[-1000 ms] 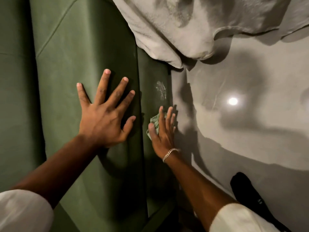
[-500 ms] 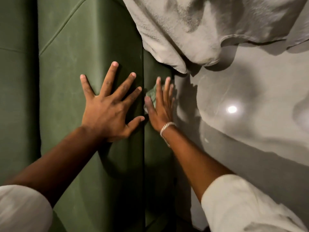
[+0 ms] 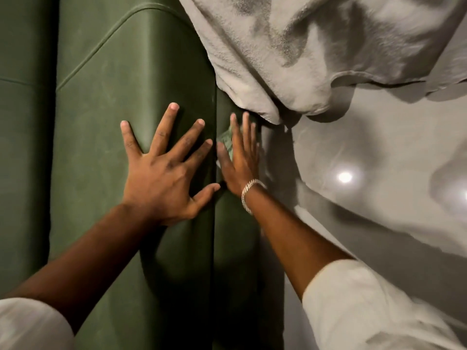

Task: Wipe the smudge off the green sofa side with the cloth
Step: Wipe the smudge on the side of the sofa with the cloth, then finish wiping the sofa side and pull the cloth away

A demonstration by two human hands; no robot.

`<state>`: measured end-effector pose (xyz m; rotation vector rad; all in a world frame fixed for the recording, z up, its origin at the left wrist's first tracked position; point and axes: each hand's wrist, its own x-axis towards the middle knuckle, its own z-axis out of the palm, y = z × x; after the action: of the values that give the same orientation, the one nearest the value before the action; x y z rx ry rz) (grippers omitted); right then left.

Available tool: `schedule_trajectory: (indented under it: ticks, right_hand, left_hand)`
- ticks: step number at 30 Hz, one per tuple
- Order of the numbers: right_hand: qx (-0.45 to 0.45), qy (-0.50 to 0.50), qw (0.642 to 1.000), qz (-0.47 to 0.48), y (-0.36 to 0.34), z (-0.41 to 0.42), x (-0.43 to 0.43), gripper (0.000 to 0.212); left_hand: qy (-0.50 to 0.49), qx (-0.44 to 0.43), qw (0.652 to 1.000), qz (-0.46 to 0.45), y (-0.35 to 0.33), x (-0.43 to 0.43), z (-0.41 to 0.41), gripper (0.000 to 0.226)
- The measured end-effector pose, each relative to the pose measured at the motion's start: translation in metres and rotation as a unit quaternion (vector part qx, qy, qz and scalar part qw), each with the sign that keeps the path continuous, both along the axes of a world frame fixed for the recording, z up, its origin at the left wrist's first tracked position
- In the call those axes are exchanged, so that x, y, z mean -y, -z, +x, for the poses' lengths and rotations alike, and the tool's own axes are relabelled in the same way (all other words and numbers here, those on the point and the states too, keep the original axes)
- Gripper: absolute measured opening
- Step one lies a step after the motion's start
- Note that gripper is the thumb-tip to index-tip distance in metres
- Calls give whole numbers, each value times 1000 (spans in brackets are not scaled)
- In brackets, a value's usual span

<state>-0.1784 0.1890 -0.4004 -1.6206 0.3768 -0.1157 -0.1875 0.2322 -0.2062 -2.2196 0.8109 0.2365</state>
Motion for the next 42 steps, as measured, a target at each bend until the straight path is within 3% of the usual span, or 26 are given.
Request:
schedule_trajectory:
  ticks: [4,7,11,13,17,19,20,21,22,24,25,26,27,29,31,33,36,42]
  right_hand:
    - [-47,17,997,64,24,27,10,67]
    - [-133,7,982,133,43,-18,-9,67]
    - [-219,62,961,156,31,-90,-49,72]
    - [-210,97,952,201,17,-99,-48,68]
    - [-169,167,896,375,-45,-79,6,39]
    - [-119,171,888,410,-88,-63,42,38]
    - [-90,162,898,398,-118,-53,61,39]
    - [-67,152,912,374,-150,-44,79,40]
    - [-43,142,926,348,-183,-35,95,41]
    - [-4,107,955,278,-244,-23,125,42]
    - [9,77,970,232,-275,-17,139,43]
    - [17,41,981,187,-307,-13,151,43]
    - [19,11,989,143,-334,-11,163,43]
    - [21,-1,996,87,-385,-5,189,45]
    - [22,31,997,63,-419,16,223,48]
    - [-17,61,996,58,-433,45,258,55]
    - [-89,75,983,141,-416,95,308,62]
    - [-192,124,971,70,-346,161,357,48]
  left_hand:
    - [8,-1,1000,-1,0,-1,1,78]
    - [12,-5,1000,2,0,0,0,80]
    - [12,-5,1000,-14,1,-1,0,81]
    - [13,-5,999,-37,-2,-4,0,81]
    - [-11,-35,994,-105,-12,-2,-1,77]
    - [-77,-58,976,-197,-16,8,-9,78]
    - [-138,-79,944,-288,-21,17,-12,81]
    - [-223,-126,878,-405,-29,27,-15,84]
    - [-316,-202,754,-540,-44,43,-17,87]
    - [-406,-336,406,-747,-81,76,-15,85]
    - [-423,-364,275,-783,-104,89,-10,83]
    - [-432,-385,188,-794,-128,101,-3,85]
    - [-439,-397,129,-796,-151,110,3,89]
    - [-448,-397,66,-798,-191,130,19,85]
    - [-468,-383,35,-796,-221,150,45,63]
    - [-500,-377,30,-779,-235,173,76,34]
    - [-533,-385,82,-749,-230,211,122,20]
    - [-642,-269,167,-698,-181,259,192,23]
